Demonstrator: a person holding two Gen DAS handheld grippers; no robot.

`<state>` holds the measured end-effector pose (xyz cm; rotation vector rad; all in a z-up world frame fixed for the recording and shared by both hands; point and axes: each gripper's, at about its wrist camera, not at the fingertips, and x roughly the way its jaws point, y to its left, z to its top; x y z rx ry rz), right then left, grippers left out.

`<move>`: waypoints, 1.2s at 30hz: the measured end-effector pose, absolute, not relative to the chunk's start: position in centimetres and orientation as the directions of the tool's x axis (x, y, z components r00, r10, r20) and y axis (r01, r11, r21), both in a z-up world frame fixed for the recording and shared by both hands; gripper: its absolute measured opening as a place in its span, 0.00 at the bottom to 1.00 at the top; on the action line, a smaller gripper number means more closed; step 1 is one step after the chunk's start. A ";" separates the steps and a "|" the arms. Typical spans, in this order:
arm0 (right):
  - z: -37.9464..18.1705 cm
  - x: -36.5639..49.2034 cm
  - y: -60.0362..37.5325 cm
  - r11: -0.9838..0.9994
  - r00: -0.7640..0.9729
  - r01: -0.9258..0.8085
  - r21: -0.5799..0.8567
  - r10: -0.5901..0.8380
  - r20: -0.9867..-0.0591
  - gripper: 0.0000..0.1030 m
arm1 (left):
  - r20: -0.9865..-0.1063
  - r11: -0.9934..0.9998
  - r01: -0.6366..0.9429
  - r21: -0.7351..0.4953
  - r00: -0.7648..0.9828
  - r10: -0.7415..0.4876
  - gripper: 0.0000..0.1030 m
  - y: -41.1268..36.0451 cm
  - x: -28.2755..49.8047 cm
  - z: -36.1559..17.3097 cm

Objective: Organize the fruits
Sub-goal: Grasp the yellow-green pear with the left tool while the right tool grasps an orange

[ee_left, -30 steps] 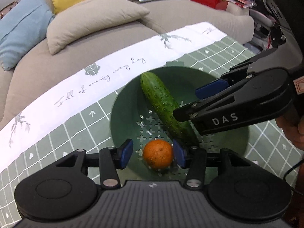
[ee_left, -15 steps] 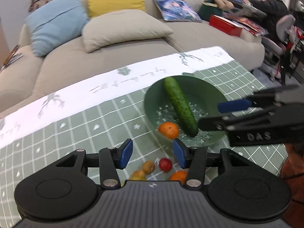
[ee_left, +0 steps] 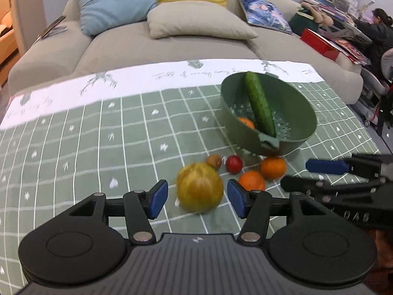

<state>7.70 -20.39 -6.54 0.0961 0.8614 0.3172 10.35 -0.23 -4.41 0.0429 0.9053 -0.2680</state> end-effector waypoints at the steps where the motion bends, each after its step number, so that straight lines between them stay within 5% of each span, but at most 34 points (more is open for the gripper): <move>1: -7.1 7.5 -20.1 0.952 0.602 -0.232 0.201 0.303 -0.738 0.51 | -0.780 0.969 0.237 -0.076 0.590 -0.206 0.64 -0.2 10.2 -4.8; 36: -14.0 12.0 -18.3 0.944 0.519 -0.238 0.228 0.322 -0.792 0.45 | -0.798 0.924 0.034 -0.381 0.493 -0.347 0.79 1.4 14.6 -11.6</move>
